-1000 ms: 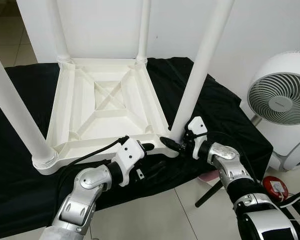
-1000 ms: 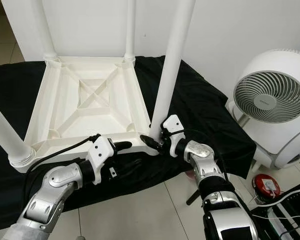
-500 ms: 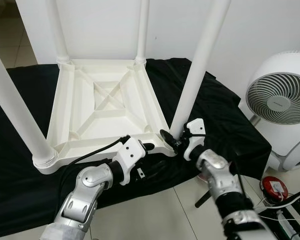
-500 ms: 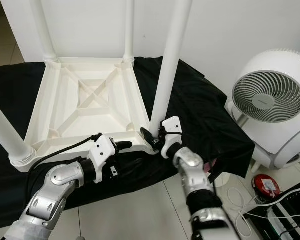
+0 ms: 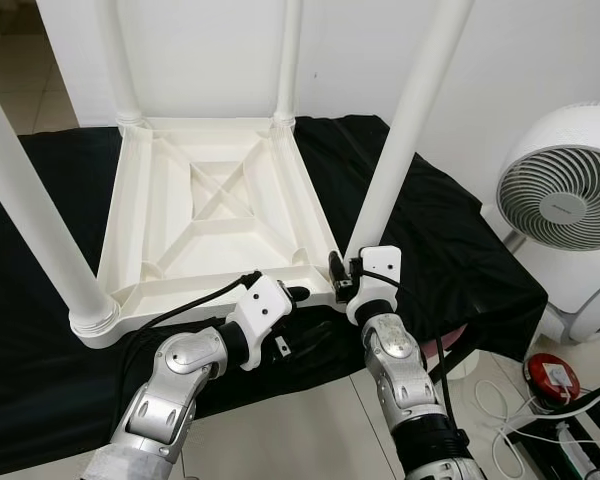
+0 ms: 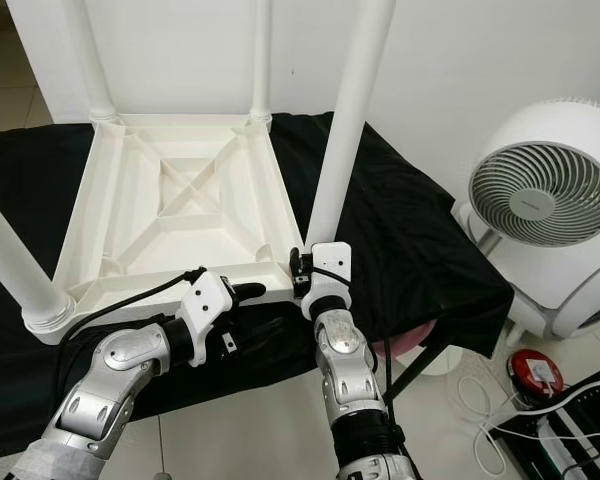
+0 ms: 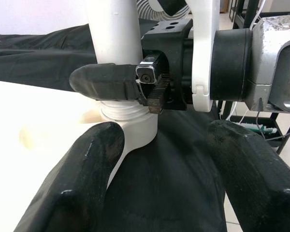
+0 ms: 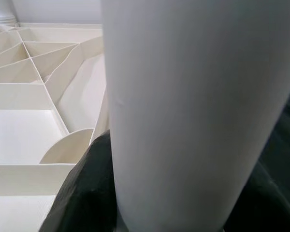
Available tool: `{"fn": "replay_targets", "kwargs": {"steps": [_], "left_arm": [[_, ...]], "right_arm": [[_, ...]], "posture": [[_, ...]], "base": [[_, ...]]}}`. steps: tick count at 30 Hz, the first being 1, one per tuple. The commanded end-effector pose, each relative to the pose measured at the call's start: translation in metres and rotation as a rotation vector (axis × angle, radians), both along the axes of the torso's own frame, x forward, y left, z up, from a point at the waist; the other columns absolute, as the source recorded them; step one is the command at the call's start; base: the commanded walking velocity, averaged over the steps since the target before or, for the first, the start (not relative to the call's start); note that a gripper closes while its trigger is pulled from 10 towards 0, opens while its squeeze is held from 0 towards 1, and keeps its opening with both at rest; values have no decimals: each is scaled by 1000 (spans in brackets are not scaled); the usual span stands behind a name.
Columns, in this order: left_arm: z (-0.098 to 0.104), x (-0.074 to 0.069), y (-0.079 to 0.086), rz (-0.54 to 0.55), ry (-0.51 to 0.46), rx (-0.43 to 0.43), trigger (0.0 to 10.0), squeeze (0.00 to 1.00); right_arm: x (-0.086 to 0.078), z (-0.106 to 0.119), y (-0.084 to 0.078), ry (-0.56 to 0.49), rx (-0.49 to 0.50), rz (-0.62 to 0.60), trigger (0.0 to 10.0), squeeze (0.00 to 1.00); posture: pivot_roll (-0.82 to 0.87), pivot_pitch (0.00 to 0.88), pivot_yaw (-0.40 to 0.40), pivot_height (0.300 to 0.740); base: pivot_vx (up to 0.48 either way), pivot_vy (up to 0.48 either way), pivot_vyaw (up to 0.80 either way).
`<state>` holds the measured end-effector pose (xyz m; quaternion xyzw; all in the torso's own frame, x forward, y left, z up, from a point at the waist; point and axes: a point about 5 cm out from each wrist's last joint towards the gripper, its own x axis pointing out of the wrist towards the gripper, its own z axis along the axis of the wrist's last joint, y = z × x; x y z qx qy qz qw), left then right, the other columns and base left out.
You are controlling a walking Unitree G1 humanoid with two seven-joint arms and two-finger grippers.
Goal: Building children table
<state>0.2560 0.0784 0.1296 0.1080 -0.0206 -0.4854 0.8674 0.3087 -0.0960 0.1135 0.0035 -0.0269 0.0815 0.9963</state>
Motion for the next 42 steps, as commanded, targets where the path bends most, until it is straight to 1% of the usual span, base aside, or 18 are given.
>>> {"fn": "replay_targets", "kwargs": {"steps": [1,7,8,12,13,14,15,16,17,19,20,21,22,26,29,32,33,42], "left_arm": [[1,4,-1,72,-18,-16,10000,0],[2,5,-1,76,-22,-17,10000,0],[2,5,0,78,-24,-18,10000,0],[2,6,0,78,-25,-18,10000,0],[3,6,0,80,-26,-19,10000,0],[3,7,0,84,-29,-21,10000,0],[4,8,0,89,-31,-24,10000,0],[4,8,0,89,-31,-24,10000,0],[5,9,1,95,-35,-26,10000,0],[5,9,1,96,-35,-26,10000,0],[5,9,2,96,-36,-25,10000,0],[5,9,2,96,-36,-25,10000,0],[5,9,3,96,-37,-22,10000,0],[5,9,3,94,-38,-20,10000,0],[5,10,3,95,-39,-19,10000,0],[8,12,1,90,-49,-20,10000,0],[9,13,1,90,-52,-20,10000,0],[10,12,4,103,-57,-20,10000,0]], "right_arm": [[-2,-7,-1,45,8,20,10000,1000],[-2,-3,-3,24,17,51,10000,1000],[1,-1,-11,9,7,89,10000,1000],[2,-1,-17,11,1,115,10000,1000],[4,-1,-23,7,-27,163,10000,1000],[5,-2,-29,20,-42,219,10000,0],[6,-2,-35,20,-65,295,10000,0],[6,-2,-35,20,-65,295,10000,0],[7,0,-43,26,-99,416,10000,0],[8,1,-46,22,-112,451,10000,0],[11,6,-48,9,-142,543,10000,0],[11,6,-48,9,-142,543,10000,0],[14,10,-48,-8,-181,608,10000,0],[17,13,-48,-27,-222,652,10000,0],[21,13,-48,-5,-188,664,10000,0],[31,13,-36,41,-245,791,10000,0],[32,11,-34,60,-264,825,0,0],[29,2,-35,86,-262,894,0,0]], "posture": [[5,0,-83,740],[5,0,-84,740],[-1,0,-86,740],[-1,0,-88,740],[-1,0,-88,740],[0,0,-89,740],[1,0,-89,740],[1,0,-89,740],[3,0,-91,740],[3,0,-91,740],[6,0,-88,740],[6,0,-88,740],[9,0,-88,740],[9,0,-88,740],[10,0,-89,740],[16,0,-83,740],[25,0,-85,740],[34,0,-87,740]], "base": [[0,0,0],[0,0,0],[0,0,0],[0,0,0],[0,0,0],[0,0,0],[0,0,0],[0,0,0],[0,0,0],[0,0,0],[0,0,0],[0,0,0],[0,0,0],[0,0,0],[0,0,0],[0,0,0],[0,0,0],[0,0,0]]}}
